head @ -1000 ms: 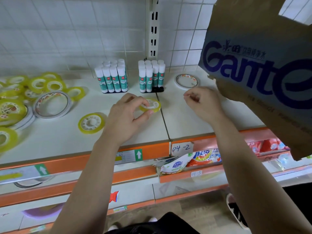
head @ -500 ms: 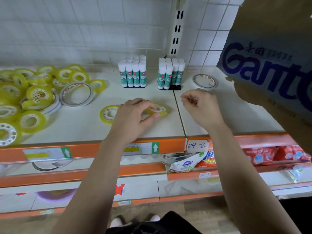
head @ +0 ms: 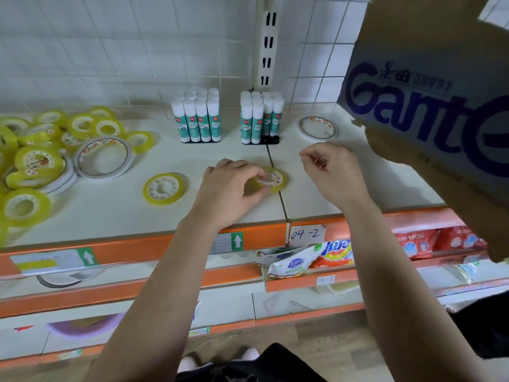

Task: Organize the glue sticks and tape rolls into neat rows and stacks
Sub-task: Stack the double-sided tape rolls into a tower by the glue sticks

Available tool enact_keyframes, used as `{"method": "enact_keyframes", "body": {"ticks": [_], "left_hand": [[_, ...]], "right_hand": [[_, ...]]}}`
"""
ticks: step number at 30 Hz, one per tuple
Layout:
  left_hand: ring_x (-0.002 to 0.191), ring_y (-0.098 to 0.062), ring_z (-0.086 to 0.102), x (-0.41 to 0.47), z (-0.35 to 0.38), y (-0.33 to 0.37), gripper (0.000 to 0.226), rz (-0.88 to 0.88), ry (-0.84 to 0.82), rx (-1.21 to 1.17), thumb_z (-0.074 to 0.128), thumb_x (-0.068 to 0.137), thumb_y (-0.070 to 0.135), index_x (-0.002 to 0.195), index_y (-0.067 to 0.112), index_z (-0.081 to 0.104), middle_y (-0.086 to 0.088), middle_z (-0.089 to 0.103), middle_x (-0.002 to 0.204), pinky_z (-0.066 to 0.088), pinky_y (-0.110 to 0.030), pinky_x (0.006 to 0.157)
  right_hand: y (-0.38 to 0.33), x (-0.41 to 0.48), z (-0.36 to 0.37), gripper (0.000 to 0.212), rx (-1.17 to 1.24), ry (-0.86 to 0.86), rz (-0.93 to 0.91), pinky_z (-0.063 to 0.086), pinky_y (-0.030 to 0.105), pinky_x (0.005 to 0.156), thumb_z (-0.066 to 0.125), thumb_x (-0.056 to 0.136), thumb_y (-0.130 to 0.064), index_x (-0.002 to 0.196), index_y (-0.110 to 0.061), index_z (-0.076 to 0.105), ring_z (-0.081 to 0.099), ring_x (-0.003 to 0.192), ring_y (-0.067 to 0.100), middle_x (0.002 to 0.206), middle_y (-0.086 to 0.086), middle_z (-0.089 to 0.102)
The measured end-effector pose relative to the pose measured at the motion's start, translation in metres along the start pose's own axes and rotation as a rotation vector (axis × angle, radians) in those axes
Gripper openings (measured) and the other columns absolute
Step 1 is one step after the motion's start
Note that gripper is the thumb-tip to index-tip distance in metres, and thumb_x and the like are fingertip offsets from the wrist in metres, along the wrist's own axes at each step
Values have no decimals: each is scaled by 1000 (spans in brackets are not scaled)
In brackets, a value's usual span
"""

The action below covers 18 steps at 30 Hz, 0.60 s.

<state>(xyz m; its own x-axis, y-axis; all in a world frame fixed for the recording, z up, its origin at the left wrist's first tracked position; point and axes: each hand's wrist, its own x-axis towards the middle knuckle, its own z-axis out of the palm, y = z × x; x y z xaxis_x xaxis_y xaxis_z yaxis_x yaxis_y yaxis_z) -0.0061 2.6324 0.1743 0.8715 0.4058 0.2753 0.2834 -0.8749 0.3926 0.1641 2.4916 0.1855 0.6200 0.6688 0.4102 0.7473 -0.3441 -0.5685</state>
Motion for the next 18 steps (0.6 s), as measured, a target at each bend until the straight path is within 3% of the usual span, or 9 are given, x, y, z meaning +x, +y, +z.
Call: {"method": "enact_keyframes", "body": {"ticks": [5, 10, 14, 18], "left_hand": [[120, -20, 47, 0, 3, -1, 52, 14, -20, 57, 60, 89, 51, 136, 29, 51, 7, 58, 131, 37, -40, 96], [116, -19, 51, -4, -3, -4, 54, 23, -16, -22, 61, 88, 50, 135, 25, 53, 4, 58, 128, 42, -40, 97], [108, -24, 58, -14, -17, -16, 43, 1, 138, -47, 58, 91, 43, 124, 16, 64, -3, 63, 119, 49, -46, 91], [101, -32, 62, -30, -45, -41, 43, -74, 315, 66, 51, 89, 44, 114, 13, 69, -8, 67, 110, 50, -49, 84]], "right_hand": [[5, -2, -4, 10, -8, -16, -3, 54, 38, 79, 64, 90, -14, 96, -14, 72, 63, 80, 15, 90, -2, 68], [2, -1, -2, 12, -12, -24, -7, 54, 33, 80, 64, 90, -14, 98, -14, 72, 64, 83, 14, 93, -3, 69], [-16, 7, 5, 12, 46, -23, -50, 47, 11, 75, 64, 90, -11, 98, -14, 73, 62, 81, 8, 92, -4, 69], [-52, 22, 27, 14, 96, -27, -168, 46, 10, 72, 64, 88, -9, 97, -12, 75, 62, 77, 8, 91, -1, 72]]}}
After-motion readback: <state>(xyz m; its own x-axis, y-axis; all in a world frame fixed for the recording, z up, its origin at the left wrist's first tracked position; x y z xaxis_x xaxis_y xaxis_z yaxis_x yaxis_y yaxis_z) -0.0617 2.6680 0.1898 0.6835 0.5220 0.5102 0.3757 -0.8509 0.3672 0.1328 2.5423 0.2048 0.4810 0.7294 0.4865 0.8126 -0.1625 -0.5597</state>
